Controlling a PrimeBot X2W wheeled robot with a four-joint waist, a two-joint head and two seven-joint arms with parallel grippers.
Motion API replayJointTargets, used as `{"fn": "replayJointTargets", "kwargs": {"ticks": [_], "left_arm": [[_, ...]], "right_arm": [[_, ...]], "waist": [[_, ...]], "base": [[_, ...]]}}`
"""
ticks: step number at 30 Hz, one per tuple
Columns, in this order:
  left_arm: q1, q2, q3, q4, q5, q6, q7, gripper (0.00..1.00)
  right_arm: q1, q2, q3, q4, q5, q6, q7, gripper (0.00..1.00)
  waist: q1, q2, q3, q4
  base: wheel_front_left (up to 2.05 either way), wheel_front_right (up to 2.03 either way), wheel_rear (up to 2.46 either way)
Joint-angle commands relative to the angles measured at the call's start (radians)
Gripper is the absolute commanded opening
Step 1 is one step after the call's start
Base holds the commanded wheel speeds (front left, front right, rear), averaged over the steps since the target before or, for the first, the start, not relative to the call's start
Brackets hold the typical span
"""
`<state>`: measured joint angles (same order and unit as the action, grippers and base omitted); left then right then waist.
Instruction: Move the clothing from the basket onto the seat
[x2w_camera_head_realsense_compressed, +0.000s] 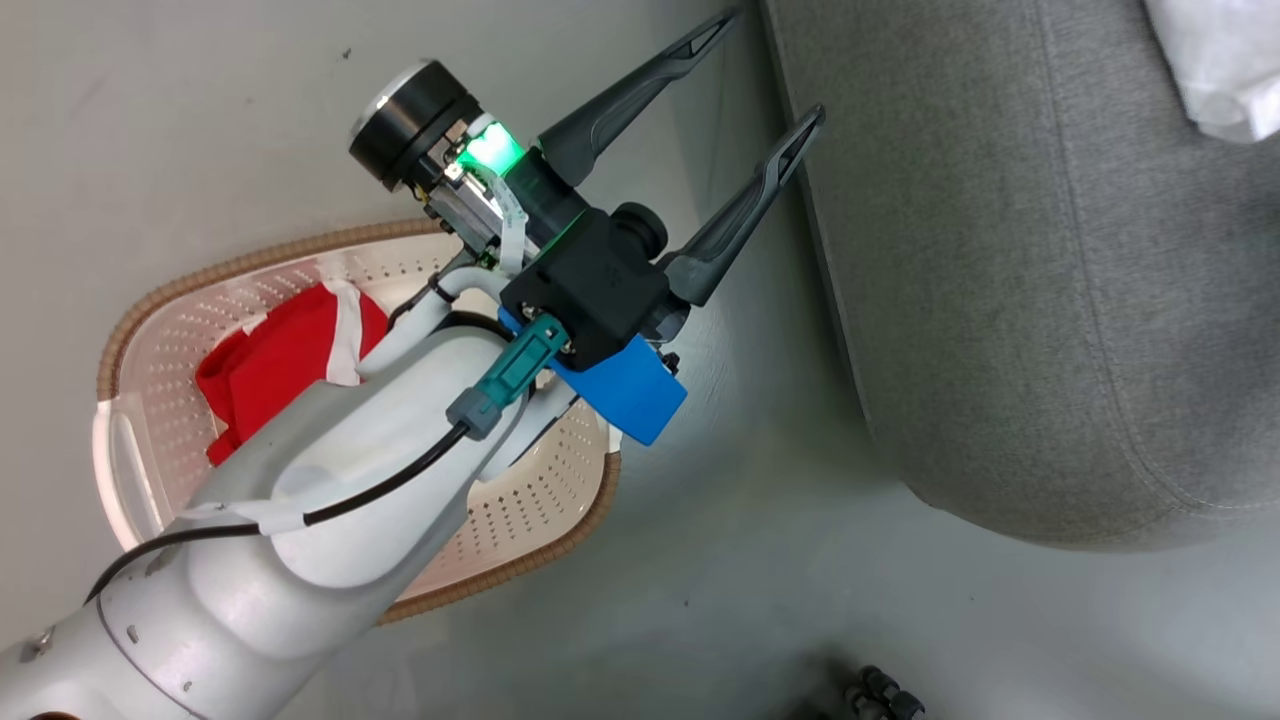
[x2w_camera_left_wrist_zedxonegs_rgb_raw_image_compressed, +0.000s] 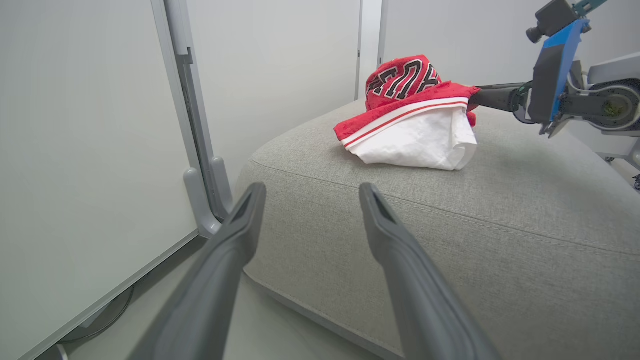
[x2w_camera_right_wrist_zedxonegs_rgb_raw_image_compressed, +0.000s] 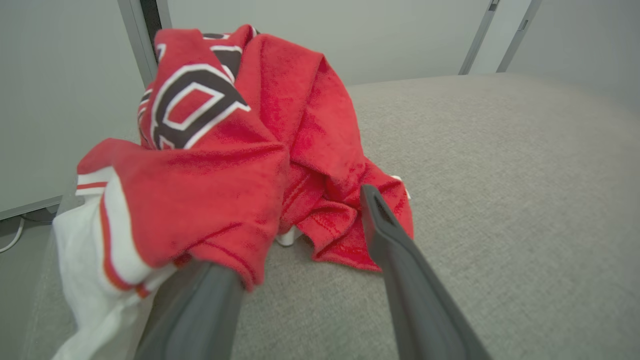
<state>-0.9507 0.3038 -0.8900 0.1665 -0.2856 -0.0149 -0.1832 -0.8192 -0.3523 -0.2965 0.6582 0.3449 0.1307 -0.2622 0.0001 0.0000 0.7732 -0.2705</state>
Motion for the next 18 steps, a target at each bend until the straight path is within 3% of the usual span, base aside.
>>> {"fn": "replayJointTargets", "kwargs": {"ticks": [1,18], "left_arm": [[0.014,-0.002,0.000,0.008,-0.008,0.007,-0.013,1.00],[0.197,-0.029,0.043,0.069,-0.086,0.043,-0.082,1.00]], "right_arm": [[0.042,0.007,0.002,-0.004,0.004,0.000,-0.004,1.00],[0.436,0.018,0.044,-0.058,-0.076,0.000,-0.004,1.00]], "waist": [[-0.0001,0.0000,-0.033,-0.005],[-0.0001,0.0000,-0.333,0.016]], "base": [[0.00,0.00,0.00],[0.00,0.00,0.00]]}}
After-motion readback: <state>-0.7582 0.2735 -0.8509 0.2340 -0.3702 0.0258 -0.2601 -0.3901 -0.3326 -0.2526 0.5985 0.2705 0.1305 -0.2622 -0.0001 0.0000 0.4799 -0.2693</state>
